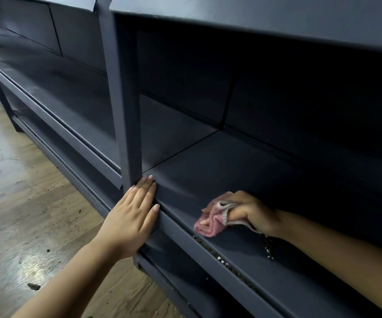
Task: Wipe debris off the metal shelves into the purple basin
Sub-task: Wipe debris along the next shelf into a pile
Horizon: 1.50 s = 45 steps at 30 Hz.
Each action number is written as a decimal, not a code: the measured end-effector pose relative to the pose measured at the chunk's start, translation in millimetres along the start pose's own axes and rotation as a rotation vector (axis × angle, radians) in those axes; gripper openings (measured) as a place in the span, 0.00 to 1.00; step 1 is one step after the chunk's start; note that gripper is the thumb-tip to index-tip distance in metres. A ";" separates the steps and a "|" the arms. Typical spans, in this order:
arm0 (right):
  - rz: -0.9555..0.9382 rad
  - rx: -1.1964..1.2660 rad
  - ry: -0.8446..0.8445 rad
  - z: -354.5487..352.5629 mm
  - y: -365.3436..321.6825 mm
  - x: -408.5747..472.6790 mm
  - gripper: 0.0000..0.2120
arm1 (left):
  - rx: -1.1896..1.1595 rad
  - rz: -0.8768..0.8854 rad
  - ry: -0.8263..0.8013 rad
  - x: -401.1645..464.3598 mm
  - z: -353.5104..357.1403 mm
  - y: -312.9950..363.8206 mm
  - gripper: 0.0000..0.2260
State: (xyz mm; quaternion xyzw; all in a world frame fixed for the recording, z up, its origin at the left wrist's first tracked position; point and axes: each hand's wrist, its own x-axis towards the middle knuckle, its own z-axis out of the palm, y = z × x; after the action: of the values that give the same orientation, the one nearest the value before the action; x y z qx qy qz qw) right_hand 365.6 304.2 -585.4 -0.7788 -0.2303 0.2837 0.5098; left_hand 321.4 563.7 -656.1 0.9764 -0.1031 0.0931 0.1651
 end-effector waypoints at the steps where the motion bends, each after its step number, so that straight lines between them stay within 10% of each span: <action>1: 0.007 -0.025 0.014 -2.8 0.8 -3.5 0.21 | 0.002 -0.004 -0.001 0.0 0.2 0.6 0.41; 5: 0.047 -0.008 0.030 -15.2 -1.9 -6.2 0.29 | -0.046 -0.025 0.035 0.7 -3.7 7.5 0.42; 11: -0.115 0.380 0.256 -35.3 -20.2 13.5 0.10 | -0.035 0.122 0.099 10.6 -3.1 40.3 0.44; 29: 0.005 0.197 0.155 -31.1 6.7 -16.8 0.18 | 0.127 0.193 0.037 27.5 12.4 53.6 0.37; 37: 0.000 0.370 0.798 -102.4 39.0 -65.2 0.10 | 0.086 0.279 0.061 28.6 9.5 58.3 0.39; 45: 0.015 0.359 0.655 -42.0 34.1 -44.5 0.09 | 0.110 0.256 0.058 29.8 15.7 58.1 0.34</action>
State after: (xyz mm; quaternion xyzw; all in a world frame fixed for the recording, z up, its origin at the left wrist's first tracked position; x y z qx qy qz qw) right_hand 363.8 234.7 -594.3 -0.7282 0.0041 0.0588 0.6828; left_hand 338.9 499.6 -646.6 0.9598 -0.2166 0.1471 0.1012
